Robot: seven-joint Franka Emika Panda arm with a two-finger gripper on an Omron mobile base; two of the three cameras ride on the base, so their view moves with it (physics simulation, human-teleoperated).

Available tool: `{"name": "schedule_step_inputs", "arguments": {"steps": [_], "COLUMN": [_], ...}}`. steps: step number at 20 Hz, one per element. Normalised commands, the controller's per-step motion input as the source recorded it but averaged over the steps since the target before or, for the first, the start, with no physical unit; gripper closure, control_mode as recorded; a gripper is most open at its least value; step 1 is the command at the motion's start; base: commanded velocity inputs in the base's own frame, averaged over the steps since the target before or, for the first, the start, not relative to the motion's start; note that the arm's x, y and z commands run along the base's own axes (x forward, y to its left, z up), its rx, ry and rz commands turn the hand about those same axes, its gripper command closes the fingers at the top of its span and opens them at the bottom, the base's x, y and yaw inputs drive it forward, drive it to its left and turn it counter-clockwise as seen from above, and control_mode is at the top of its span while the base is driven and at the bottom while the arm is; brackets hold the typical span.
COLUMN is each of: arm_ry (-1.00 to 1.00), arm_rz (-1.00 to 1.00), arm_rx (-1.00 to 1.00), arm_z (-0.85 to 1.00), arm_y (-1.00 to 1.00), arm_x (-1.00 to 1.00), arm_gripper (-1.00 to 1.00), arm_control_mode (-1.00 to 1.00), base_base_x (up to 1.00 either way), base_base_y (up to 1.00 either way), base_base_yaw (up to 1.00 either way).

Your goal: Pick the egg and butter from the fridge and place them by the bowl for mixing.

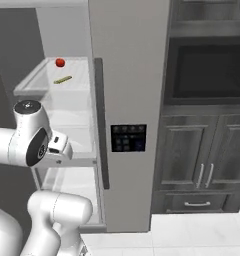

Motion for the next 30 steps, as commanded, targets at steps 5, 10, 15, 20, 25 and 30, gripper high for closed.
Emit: {"name": "schedule_step_inputs", "arguments": {"steps": [5,10,15,20,25,30], "arm_ry": [0.00,0.00,0.00,0.00,0.00,0.00], "arm_rz": [0.00,0.00,0.00,0.00,0.00,0.00], "arm_rx": [0.00,0.00,0.00,0.00,0.00,0.00], "arm_z": [0.00,0.00,0.00,0.00,0.00,0.00], "arm_y": [0.00,0.00,0.00,0.00,0.00,0.00], "arm_x": [0.00,0.00,0.00,0.00,0.00,0.00], "arm_gripper": [-1.00,-1.00,-1.00,-1.00,-1.00,-1.00], "arm_control_mode": [1.00,1.00,1.00,1.00,1.00,1.00], "base_base_x": [0.38,0.08,0.16,0.45,0.51,0.22], "base_base_y": [-0.51,-0.18,0.11,0.14,0.09,0.27], "base_base_yaw": [0.10,0.12,0.16,0.11,0.03,0.00]}}
